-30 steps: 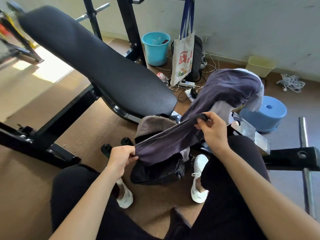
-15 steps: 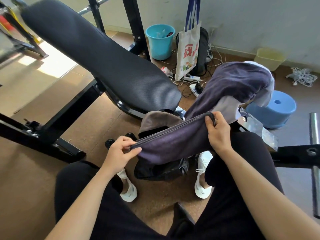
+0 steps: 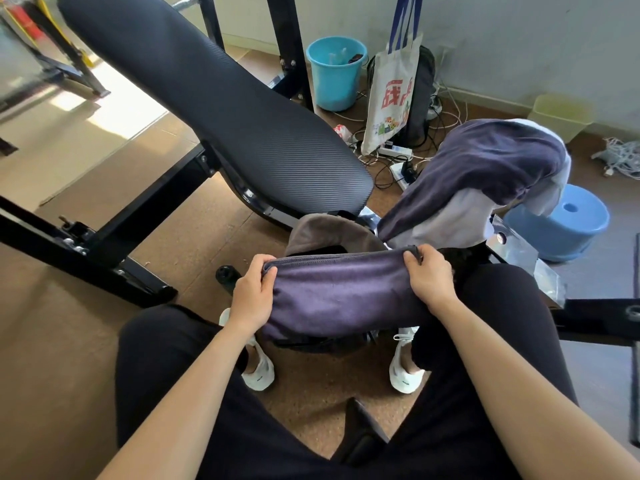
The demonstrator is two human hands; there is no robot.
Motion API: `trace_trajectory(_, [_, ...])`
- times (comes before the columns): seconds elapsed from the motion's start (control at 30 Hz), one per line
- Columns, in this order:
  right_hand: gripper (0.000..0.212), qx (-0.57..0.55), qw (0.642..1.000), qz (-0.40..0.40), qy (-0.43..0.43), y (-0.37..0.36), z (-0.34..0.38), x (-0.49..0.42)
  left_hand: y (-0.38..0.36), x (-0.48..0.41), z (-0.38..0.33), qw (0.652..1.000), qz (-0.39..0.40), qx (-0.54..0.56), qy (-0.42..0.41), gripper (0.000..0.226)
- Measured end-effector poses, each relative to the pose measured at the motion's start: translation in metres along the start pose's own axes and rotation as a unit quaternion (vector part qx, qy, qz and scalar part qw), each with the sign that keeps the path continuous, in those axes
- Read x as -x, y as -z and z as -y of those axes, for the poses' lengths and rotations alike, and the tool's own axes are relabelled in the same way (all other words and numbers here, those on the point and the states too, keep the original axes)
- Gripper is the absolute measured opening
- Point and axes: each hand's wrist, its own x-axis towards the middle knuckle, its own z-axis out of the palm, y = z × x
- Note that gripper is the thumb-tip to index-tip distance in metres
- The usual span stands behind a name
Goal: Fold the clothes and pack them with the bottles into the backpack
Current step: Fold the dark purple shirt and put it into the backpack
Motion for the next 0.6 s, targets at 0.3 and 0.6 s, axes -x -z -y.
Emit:
trace_trajectory(0.3, [0.024, -0.158, 0.986, 0.052, 0.032, -0.011, 0.019, 0.03, -0.003, 0.013, -0.018, 0.994, -0.07, 0.071, 0.049, 0.026])
trace_trajectory(0.6, [0.016, -0.199, 0.952, 0.185, 0.139, -0.036, 0.035, 0.08, -0.043, 0.049, -0.051, 0.989, 0.061, 0.127, -0.049, 0.041])
